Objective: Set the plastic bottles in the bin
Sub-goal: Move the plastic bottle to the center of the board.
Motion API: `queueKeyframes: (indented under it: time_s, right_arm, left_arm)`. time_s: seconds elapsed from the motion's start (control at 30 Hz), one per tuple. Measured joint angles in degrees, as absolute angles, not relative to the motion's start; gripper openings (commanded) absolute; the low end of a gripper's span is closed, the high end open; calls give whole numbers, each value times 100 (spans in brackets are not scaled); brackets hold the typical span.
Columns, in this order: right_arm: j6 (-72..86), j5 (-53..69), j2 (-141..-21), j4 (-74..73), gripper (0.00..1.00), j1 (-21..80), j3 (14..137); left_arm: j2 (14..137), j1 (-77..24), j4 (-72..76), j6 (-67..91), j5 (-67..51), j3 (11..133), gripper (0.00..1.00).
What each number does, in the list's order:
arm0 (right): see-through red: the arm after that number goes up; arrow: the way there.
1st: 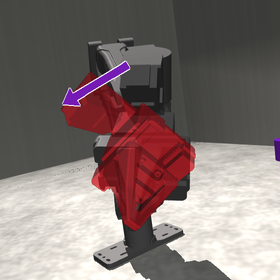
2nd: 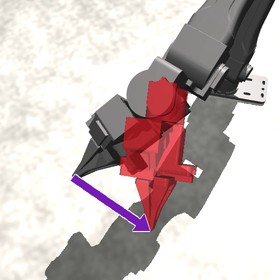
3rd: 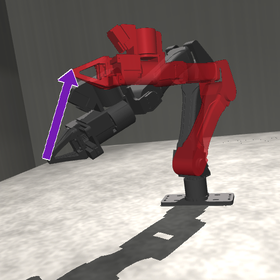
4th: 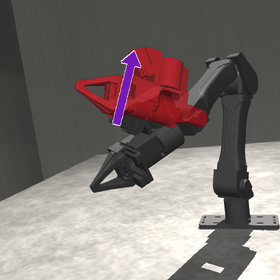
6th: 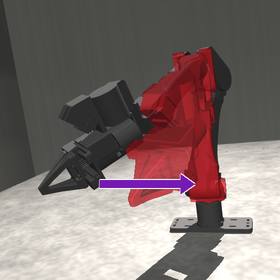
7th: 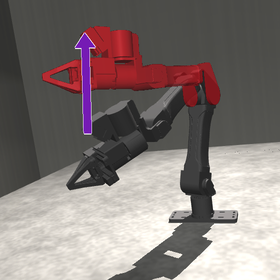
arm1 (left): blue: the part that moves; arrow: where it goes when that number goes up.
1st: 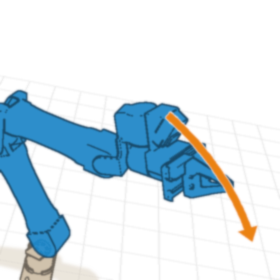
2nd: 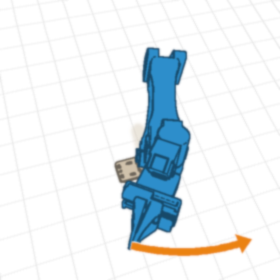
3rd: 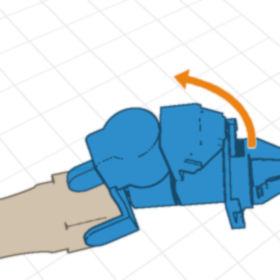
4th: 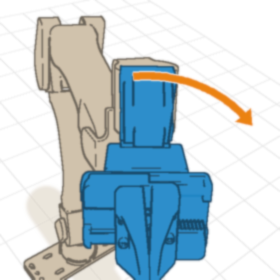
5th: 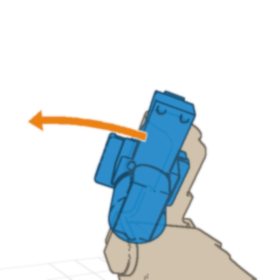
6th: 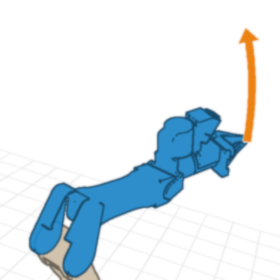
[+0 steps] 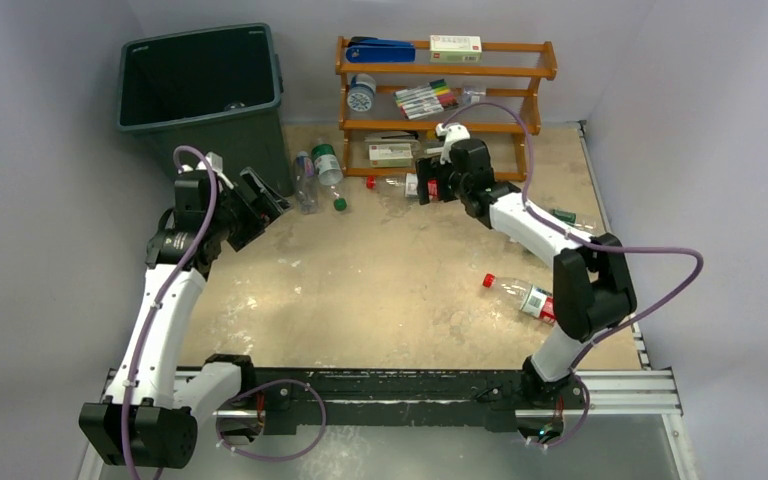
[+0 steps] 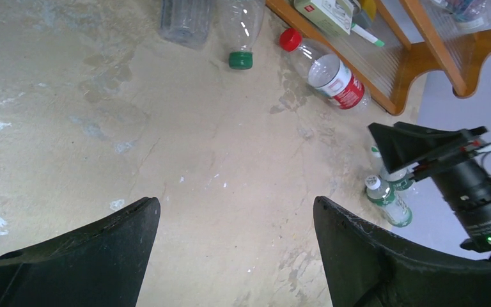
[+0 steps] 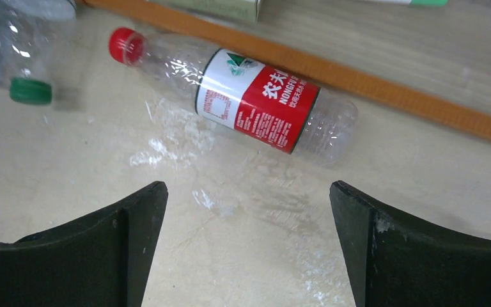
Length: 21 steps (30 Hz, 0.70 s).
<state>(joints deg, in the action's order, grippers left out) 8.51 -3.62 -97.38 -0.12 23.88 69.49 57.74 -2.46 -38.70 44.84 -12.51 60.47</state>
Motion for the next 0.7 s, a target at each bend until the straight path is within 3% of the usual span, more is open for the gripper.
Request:
queueKeyframes:
  time_s: [0.13,0.7]
  right_arm:
    - [742,-303,-9730,178,100,2309,7067]
    - [495,792,-11891,429,100,1907,8615]
  left_arm:
    - [5798,-276,-3887,4475,-1192,6003,90]
    - [5876,-381,-4141,4224,-954,5909,90]
